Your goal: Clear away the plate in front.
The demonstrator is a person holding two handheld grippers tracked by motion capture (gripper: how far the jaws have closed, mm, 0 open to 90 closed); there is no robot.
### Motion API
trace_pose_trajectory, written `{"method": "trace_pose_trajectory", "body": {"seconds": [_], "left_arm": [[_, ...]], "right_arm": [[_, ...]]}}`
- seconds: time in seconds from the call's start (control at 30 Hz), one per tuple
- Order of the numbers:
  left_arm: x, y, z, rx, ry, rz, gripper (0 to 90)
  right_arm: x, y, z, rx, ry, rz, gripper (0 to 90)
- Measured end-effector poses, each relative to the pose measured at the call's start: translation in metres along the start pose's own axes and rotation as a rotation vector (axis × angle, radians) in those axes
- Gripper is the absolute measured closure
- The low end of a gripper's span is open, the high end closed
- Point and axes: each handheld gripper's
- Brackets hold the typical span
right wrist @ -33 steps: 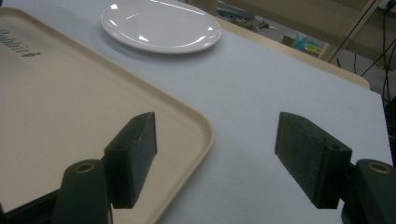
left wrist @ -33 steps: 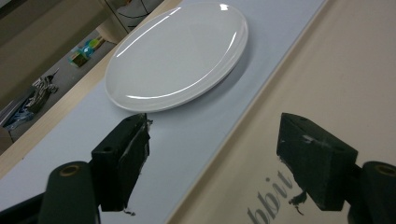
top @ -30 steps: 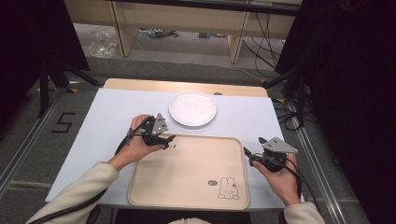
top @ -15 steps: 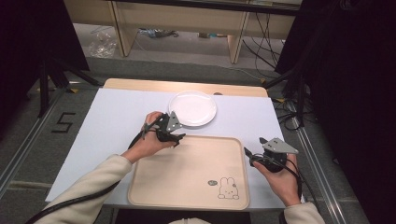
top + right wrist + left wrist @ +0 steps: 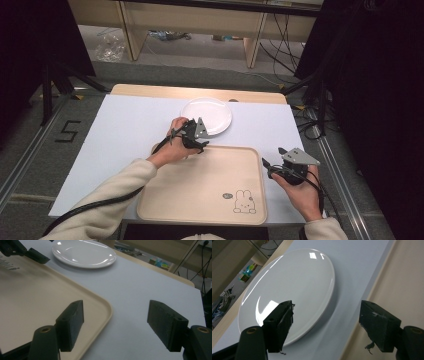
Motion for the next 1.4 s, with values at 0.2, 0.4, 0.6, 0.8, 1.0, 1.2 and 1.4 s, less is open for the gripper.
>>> {"method": "trace_pose_trajectory", "body": {"seconds": [0.2,0.4,0.6,0.8,1.0,1.2,1.4], "left_arm": [[0.004,-0.002,0.011,0.027,0.000,0.001,27.7],[0.008,0.000,0.018,0.040,0.002,-0.001,28.0],[0.012,0.002,0.024,0.052,0.011,0.003,28.6],[0.012,0.003,0.030,0.072,0.009,0.021,28.9],[0.013,0.002,0.034,0.089,-0.005,0.038,29.1],[0.014,0.001,0.037,0.109,0.001,0.038,29.4],[0.016,0.003,0.039,0.118,0.015,0.053,30.0]], "right_arm": [[0.000,0.000,0.000,0.002,-0.002,-0.003,30.6],[-0.001,0.000,0.000,0.000,-0.008,-0.013,30.9],[0.000,0.000,-0.001,0.008,-0.002,-0.004,31.1],[0.000,0.000,0.000,0.000,-0.006,-0.003,31.2],[0.000,0.000,-0.001,0.008,-0.002,-0.003,31.3],[-0.001,0.000,0.000,-0.002,-0.009,-0.013,31.3],[0.000,0.000,0.000,-0.001,-0.008,-0.012,31.3]]}}
Point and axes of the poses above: each handheld gripper's, and its own axes: z roughly forward along the jaws, y roughly out of its top, x roughly to its left, and after that the axes turned 7 degrees about z, right-handed
